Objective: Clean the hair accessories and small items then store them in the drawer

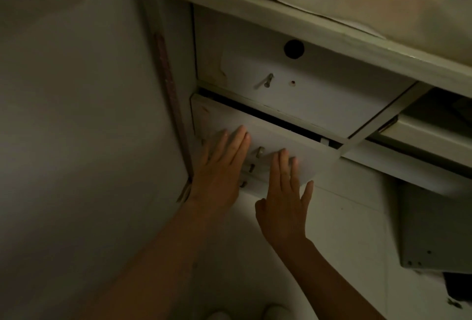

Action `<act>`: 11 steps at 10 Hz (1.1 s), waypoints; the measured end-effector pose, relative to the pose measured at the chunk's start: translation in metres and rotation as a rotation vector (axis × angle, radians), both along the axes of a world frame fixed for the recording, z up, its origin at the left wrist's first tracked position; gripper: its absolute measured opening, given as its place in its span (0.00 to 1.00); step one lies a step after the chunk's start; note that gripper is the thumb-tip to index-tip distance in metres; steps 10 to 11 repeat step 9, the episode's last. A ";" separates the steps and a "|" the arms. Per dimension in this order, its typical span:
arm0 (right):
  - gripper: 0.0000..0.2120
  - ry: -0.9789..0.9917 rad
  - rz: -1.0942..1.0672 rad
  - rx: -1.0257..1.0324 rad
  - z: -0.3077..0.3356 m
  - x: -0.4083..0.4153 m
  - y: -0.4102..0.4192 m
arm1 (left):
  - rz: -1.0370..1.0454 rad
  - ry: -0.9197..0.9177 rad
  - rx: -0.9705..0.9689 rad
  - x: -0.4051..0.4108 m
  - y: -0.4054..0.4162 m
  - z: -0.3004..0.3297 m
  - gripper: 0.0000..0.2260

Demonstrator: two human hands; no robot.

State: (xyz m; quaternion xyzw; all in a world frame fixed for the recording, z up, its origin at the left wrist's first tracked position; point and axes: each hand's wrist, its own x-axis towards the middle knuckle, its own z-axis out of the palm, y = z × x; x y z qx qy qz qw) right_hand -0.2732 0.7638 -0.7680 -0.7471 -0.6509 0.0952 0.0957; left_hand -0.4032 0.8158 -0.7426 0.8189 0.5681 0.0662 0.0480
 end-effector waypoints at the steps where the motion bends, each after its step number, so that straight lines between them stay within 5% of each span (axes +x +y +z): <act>1: 0.48 -0.004 -0.008 -0.018 0.003 0.004 0.010 | 0.002 -0.008 0.010 0.003 0.010 -0.002 0.38; 7: 0.46 -0.045 -0.023 -0.060 0.010 0.014 0.030 | -0.007 0.130 -0.071 0.009 0.024 0.012 0.36; 8: 0.48 -0.090 0.015 0.053 0.004 0.014 0.028 | -0.004 0.032 -0.027 0.002 0.019 0.014 0.27; 9: 0.48 -0.099 0.025 0.140 0.006 0.009 0.018 | -0.011 -0.045 0.121 -0.005 0.007 0.021 0.25; 11: 0.48 -0.099 0.025 0.140 0.006 0.009 0.018 | -0.011 -0.045 0.121 -0.005 0.007 0.021 0.25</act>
